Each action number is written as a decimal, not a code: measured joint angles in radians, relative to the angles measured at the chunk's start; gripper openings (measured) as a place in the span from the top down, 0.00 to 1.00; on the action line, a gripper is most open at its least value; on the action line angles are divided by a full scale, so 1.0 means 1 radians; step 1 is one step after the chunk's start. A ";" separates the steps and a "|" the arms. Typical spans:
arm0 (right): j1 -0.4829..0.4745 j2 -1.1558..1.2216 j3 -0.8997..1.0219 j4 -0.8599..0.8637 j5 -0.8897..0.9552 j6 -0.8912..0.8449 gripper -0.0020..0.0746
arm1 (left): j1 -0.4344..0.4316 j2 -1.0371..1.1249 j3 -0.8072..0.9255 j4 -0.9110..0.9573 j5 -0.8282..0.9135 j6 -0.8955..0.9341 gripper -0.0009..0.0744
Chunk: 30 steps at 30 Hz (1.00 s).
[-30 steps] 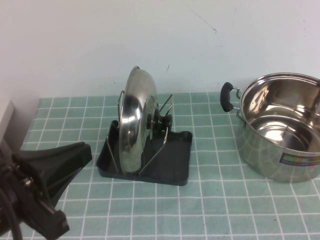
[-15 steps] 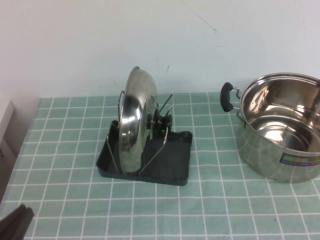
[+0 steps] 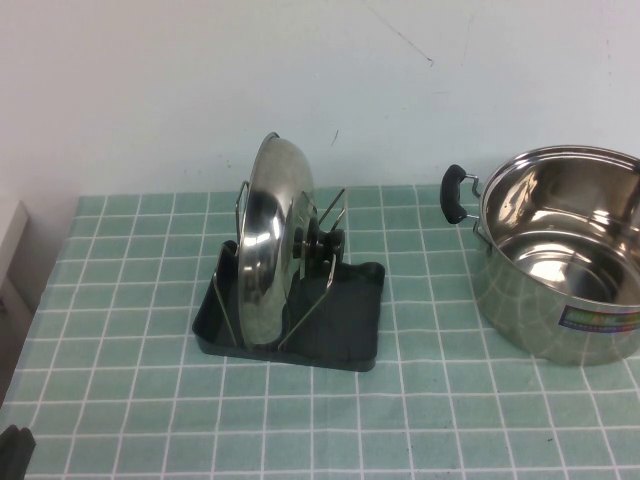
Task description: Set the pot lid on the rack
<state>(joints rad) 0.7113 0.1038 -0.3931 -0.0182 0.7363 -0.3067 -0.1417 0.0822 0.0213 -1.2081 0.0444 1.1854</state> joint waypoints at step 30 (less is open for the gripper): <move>0.000 -0.001 0.000 0.000 0.000 0.000 0.98 | 0.017 -0.095 -0.006 1.069 0.284 -1.151 0.99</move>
<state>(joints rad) 0.7113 0.1031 -0.3931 -0.0182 0.7363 -0.3067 -0.1243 -0.0123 0.0155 -0.1392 0.3286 0.0344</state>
